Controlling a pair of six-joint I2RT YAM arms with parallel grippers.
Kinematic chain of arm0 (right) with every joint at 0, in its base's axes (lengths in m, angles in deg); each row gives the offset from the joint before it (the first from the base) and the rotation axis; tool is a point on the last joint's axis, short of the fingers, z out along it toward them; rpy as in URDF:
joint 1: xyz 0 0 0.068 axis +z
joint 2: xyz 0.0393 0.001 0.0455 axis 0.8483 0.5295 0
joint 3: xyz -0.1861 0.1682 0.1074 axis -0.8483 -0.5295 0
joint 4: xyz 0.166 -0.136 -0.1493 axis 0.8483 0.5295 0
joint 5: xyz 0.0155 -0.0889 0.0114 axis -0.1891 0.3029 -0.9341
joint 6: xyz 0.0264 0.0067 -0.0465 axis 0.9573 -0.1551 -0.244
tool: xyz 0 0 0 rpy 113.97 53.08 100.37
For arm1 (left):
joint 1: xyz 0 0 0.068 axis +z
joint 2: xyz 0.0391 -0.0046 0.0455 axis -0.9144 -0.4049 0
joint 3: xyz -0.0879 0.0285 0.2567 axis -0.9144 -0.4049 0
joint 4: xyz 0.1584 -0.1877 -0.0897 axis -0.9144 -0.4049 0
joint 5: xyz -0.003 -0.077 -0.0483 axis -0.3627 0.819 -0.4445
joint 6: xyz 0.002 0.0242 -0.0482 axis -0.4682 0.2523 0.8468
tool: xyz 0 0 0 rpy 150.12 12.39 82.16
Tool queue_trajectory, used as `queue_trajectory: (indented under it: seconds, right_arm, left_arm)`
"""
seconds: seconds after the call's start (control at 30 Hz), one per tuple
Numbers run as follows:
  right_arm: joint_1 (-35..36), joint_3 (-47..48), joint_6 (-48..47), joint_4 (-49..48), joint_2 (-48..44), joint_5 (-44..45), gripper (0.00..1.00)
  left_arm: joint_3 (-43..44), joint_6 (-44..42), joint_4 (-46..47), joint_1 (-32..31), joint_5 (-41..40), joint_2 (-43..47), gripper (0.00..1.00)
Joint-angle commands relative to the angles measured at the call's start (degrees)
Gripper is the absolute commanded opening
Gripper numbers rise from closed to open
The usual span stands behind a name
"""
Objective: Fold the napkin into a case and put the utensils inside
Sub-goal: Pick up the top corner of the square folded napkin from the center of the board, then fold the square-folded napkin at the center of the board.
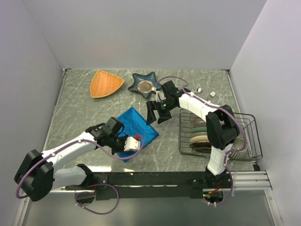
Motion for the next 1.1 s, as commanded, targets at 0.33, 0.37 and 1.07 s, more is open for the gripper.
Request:
queue_trajectory:
  seconds: [0.33, 0.37, 1.07]
  right_arm:
    - [-0.4, 2.8, -2.2, -0.1, 0.7, -1.9, 1.0]
    - [-0.4, 2.9, -2.2, 0.0, 0.7, -1.8, 1.0]
    - [-1.6, 1.4, -2.1, -0.9, 0.0, -1.2, 0.53]
  left_arm:
    - [15.6, -2.6, 3.5, 14.5, 5.3, -11.6, 0.01]
    - [16.6, -2.7, 3.7, 15.2, 5.3, -12.7, 0.01]
    - [39.5, -2.6, 11.6, 21.7, 3.4, -39.1, 0.01]
